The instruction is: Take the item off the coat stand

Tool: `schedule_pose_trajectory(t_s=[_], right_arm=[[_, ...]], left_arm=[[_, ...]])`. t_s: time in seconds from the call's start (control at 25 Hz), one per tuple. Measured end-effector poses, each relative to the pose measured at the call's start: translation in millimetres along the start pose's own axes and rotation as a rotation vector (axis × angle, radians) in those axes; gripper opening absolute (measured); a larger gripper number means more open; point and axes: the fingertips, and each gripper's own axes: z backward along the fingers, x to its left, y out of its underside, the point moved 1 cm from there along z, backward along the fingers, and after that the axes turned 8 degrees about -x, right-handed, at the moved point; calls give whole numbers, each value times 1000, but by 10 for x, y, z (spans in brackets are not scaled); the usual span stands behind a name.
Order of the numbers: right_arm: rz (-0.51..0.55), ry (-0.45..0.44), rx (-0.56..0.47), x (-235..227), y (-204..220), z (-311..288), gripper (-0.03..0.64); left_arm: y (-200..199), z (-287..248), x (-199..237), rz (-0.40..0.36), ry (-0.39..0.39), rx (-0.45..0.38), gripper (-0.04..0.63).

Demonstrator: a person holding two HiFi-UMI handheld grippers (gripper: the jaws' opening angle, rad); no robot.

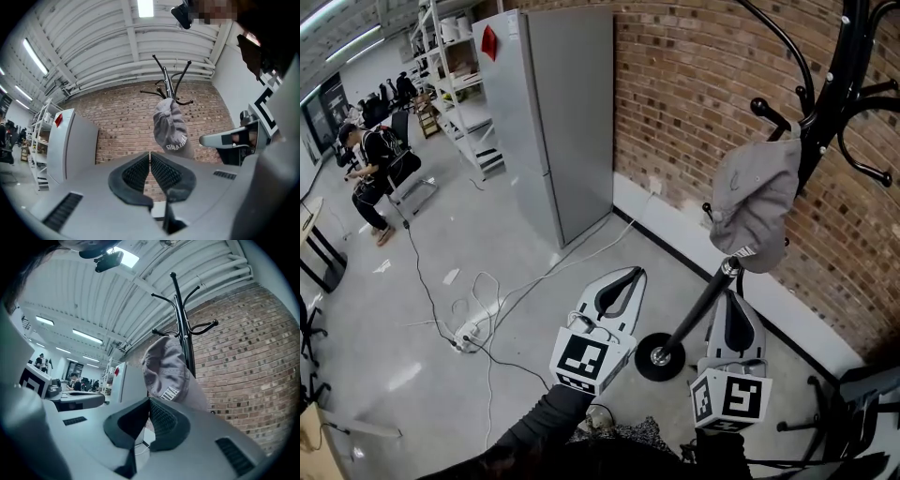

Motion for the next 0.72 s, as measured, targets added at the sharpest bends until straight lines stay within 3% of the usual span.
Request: schedule_pose_trajectory(t_s=[0.24, 0.4, 0.72], right_arm=[[1, -3, -4, -206, -20, 41, 9], [9, -36, 6, -239, 59, 41, 9], [-6, -31, -4, -248, 118, 56, 9]], left_arm=[[26, -121, -191, -4, 10, 12, 21], [50, -125, -238, 17, -29, 8, 20], [130, -141, -285, 10, -3, 13, 20]])
